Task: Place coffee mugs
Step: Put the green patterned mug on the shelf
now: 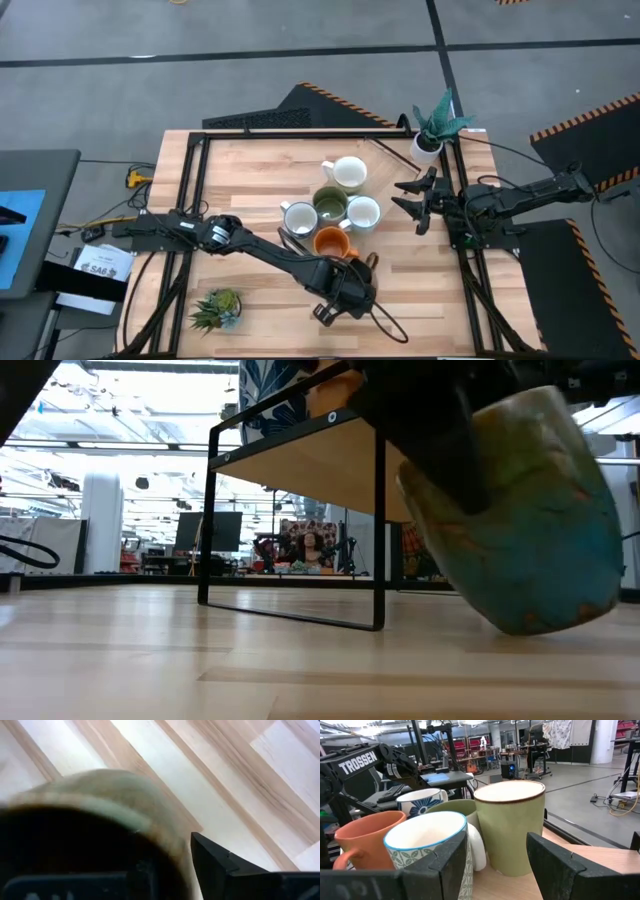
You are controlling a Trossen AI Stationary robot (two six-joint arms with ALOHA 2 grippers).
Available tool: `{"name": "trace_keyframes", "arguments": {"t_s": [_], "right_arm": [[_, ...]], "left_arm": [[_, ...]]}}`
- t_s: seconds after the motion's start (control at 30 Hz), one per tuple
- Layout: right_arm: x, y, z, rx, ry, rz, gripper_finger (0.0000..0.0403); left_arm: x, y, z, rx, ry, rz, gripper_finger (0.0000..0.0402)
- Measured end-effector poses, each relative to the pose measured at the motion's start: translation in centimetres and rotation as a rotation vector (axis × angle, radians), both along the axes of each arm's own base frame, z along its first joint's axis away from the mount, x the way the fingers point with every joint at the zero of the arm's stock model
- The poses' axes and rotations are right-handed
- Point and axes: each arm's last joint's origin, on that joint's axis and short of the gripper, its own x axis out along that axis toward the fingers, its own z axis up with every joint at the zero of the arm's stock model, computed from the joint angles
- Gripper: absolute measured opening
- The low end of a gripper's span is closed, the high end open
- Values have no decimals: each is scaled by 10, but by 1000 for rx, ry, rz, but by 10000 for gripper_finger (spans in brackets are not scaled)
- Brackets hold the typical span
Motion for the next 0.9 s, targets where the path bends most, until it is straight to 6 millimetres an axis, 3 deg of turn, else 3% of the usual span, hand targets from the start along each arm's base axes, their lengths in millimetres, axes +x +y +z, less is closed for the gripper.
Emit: {"name": "trace_keyframes", "arguments": {"t_s": [0.63,0.9], "right_arm": [[0,0,1,-1,-5,0,230],[0,0,0,-1,-4,1,230]], "left_arm": [[7,-1,9,24,-103,17,149],[7,-1,38,-3,-171,24,171]]}}
